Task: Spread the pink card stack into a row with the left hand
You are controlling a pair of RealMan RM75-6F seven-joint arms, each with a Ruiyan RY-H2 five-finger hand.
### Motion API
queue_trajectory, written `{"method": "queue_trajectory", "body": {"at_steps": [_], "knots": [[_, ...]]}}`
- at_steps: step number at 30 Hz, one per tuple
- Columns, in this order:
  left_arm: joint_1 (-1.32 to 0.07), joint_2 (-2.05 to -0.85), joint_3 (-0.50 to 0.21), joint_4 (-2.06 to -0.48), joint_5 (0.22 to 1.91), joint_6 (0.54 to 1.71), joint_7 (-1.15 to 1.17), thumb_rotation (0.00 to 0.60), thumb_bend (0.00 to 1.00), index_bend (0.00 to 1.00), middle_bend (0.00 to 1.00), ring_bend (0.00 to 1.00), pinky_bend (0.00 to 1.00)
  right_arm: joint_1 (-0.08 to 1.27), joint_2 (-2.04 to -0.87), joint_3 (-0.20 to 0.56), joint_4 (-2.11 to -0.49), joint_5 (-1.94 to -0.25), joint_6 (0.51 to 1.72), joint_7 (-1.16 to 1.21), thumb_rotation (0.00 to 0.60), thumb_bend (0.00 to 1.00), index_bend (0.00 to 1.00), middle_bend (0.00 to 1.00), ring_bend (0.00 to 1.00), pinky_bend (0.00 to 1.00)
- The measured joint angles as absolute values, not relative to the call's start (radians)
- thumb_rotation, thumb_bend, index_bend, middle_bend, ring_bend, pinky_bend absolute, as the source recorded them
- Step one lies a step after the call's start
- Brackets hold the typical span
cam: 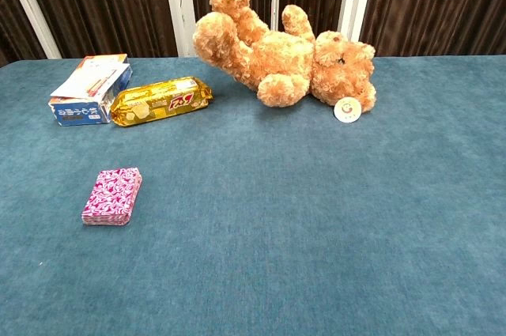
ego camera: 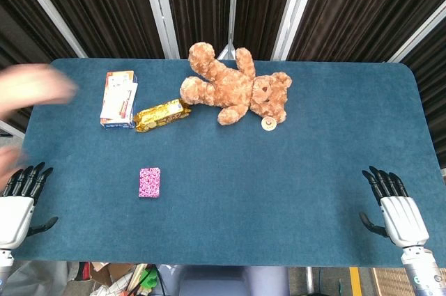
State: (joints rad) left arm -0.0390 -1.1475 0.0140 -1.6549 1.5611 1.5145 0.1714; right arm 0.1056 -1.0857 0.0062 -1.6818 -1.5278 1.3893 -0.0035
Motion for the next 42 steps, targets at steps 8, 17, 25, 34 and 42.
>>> {"method": "queue_trajectory", "body": {"at_steps": [8,17,25,34,42], "knots": [[-0.040,-1.147,0.016,-1.657,1.558,1.507,0.176,0.600,0.15,0.00,0.00,0.00,0.00,0.105,-1.086,0.006,-1.683,-1.527,1.390,-0.005,0.600,0.36,0.00,0.00,0.00,0.05],[-0.066,-1.139,0.010,-1.697,1.511,1.433,0.239,0.600,0.15,0.00,0.00,0.00,0.00,0.110,-1.089,0.008,-1.684,-1.523,1.381,-0.008,0.600,0.36,0.00,0.00,0.00,0.05],[-0.159,-1.152,-0.038,-1.777,1.393,1.292,0.417,0.600,0.16,0.00,0.00,0.00,0.00,0.112,-1.087,0.007,-1.688,-1.524,1.377,0.004,0.600,0.36,0.00,0.00,0.00,0.05],[-0.312,-1.294,-0.111,-1.835,1.063,1.150,0.725,0.600,0.21,0.04,0.00,0.00,0.00,0.110,-1.082,0.005,-1.691,-1.522,1.376,0.025,0.600,0.36,0.00,0.00,0.00,0.05],[-0.459,-1.468,-0.170,-1.830,0.796,1.153,0.948,0.600,0.27,0.11,0.00,0.00,0.00,0.113,-1.077,0.004,-1.691,-1.524,1.370,0.042,0.600,0.36,0.00,0.00,0.00,0.05]]}}
